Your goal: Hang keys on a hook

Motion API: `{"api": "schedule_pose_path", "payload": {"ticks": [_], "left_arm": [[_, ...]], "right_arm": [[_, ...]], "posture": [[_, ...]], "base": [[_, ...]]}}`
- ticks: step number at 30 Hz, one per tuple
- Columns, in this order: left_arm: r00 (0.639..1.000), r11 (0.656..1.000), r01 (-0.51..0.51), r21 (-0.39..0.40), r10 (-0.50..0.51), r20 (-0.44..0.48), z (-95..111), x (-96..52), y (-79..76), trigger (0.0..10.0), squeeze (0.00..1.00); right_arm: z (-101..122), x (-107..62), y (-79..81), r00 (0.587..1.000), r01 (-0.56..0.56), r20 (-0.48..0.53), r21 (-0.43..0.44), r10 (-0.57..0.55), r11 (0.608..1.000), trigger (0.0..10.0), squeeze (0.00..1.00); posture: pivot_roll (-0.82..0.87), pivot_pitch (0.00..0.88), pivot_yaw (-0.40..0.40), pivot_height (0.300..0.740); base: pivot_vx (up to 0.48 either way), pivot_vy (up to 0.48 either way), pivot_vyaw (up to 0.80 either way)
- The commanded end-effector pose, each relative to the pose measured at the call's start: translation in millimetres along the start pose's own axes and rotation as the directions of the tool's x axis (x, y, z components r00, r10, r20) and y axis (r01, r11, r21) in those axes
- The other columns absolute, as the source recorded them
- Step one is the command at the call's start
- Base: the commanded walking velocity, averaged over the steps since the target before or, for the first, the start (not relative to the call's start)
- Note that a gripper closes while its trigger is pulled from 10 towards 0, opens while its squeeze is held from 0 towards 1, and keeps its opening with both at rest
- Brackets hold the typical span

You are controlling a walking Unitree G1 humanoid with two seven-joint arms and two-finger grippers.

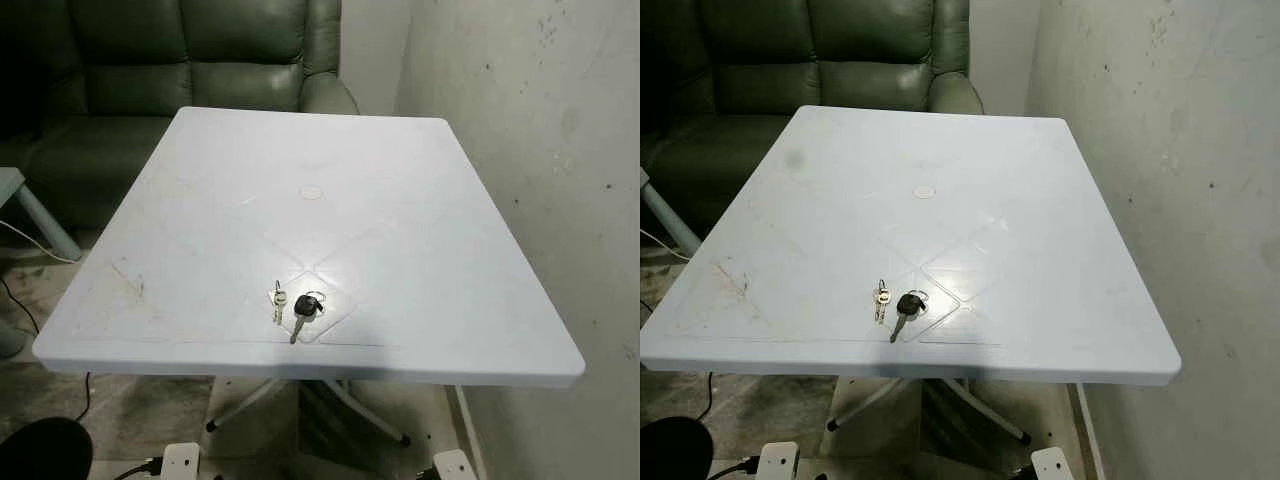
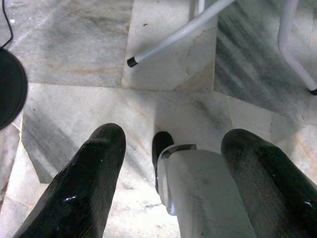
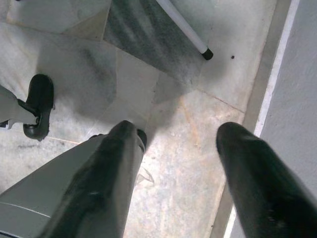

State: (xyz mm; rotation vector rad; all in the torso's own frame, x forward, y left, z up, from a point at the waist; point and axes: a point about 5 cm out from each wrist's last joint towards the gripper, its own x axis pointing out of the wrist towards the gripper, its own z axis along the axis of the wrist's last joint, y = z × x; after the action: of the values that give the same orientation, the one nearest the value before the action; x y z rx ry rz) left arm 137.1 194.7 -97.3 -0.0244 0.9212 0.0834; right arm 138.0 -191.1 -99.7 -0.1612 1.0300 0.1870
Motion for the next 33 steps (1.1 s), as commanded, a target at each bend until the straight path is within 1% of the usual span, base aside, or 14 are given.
{"api": "schedule_pose_path", "payload": {"ticks": [1, 5, 8, 11, 22, 24, 25, 26, 29, 30, 31, 33], "left_arm": [[1.0, 1.0, -0.016, -0.002, 0.016, 0.002, 2.6, 0.7, 3.8, 10.0, 0.0], [1.0, 1.0, -0.016, -0.003, 0.016, 0.002, 2.6, 0.7, 3.9, 10.0, 0.0], [1.0, 1.0, -0.011, -0.006, 0.011, 0.002, 3.1, 1.0, 2.3, 10.0, 0.0], [1.0, 1.0, -0.009, -0.004, 0.009, 0.001, 2.9, 1.0, 1.5, 10.0, 0.0], [1.0, 1.0, 0.014, 0.023, -0.014, 0.0, -0.9, -0.2, -3.0, 10.0, 0.0], [1.0, 0.998, 0.026, 0.048, -0.027, 0.008, 0.3, 0.0, -4.3, 10.0, 0.0], [0.999, 0.995, 0.046, 0.087, -0.047, 0.019, 2.4, 0.3, -7.0, 10.0, 0.0], [0.998, 0.993, 0.052, 0.102, -0.055, 0.023, 3.0, 0.5, -8.0, 10.0, 0.0], [0.993, 0.979, 0.098, 0.181, -0.109, 0.048, 8.1, 1.3, -15.8, 10.0, 0.0], [0.993, 0.979, 0.098, 0.181, -0.109, 0.048, 8.1, 1.3, -15.8, 10.0, 0.0], [0.985, 0.965, 0.129, 0.23, -0.152, 0.086, 16.4, 2.5, -22.0, 10.0, 0.0], [0.976, 0.951, 0.149, 0.271, -0.185, 0.113, 22.4, 3.1, -26.5, 10.0, 0.0]], "right_arm": [[3.4, 0.6, -0.5, 1.0, 0.004, 0.011, -0.005, -0.004, 1.0, 10.0, 1.0], [3.4, 0.6, -0.5, 1.0, 0.004, 0.011, -0.005, -0.004, 1.0, 10.0, 1.0], [3.5, 0.4, -2.1, 1.0, 0.009, 0.009, -0.027, -0.008, 1.0, 10.0, 1.0], [3.2, 0.3, -1.8, 1.0, 0.002, 0.01, -0.02, -0.002, 1.0, 10.0, 1.0], [0.5, -1.0, -4.8, 1.0, 0.008, 0.007, -0.034, -0.007, 0.999, 10.0, 1.0], [0.8, -1.0, -5.1, 1.0, 0.007, 0.009, -0.032, -0.006, 0.999, 10.0, 1.0], [2.0, -0.9, -5.4, 1.0, 0.007, 0.015, -0.038, -0.006, 0.999, 10.0, 1.0], [2.5, -0.9, -5.6, 1.0, 0.007, 0.018, -0.042, -0.007, 0.999, 10.0, 1.0], [6.1, -0.5, -5.3, 0.999, -0.011, 0.034, -0.049, 0.013, 0.999, 10.0, 1.0], [6.1, -0.5, -5.3, 0.999, -0.011, 0.034, -0.049, 0.013, 0.999, 10.0, 1.0], [13.3, 0.6, -4.4, 0.998, -0.024, 0.064, -0.079, 0.029, 0.997, 10.0, 1.0], [18.3, 1.2, -3.2, 0.995, -0.038, 0.084, -0.099, 0.047, 0.994, 10.0, 1.0]], "posture": [[-0.06, 0.0, -0.031, 0.728], [-0.06, 0.0, -0.031, 0.728], [-0.06, 0.0, -0.034, 0.728], [-0.06, 0.0, -0.034, 0.728], [-0.05, 0.0, -0.039, 0.728], [-0.05, 0.0, -0.038, 0.728], [-0.05, 0.0, -0.038, 0.728], [-0.05, 0.0, -0.038, 0.728], [-0.05, 0.0, -0.036, 0.728], [-0.05, 0.0, -0.036, 0.728], [-0.05, 0.0, -0.036, 0.728], [-0.05, 0.0, -0.036, 0.728]], "base": [[0.0, 0.0, 0.0], [0.0, 0.0, 0.0], [0.0, 0.0, 0.0], [0.0, 0.0, 0.0], [0.0, 0.0, 0.0], [0.0, 0.0, 0.0], [0.0, 0.0, 0.0], [0.0, 0.0, 0.0], [0.0, 0.0, 0.0], [0.0, 0.0, 0.0], [0.0, 0.0, 0.0], [0.0, 0.0, 0.0]]}}
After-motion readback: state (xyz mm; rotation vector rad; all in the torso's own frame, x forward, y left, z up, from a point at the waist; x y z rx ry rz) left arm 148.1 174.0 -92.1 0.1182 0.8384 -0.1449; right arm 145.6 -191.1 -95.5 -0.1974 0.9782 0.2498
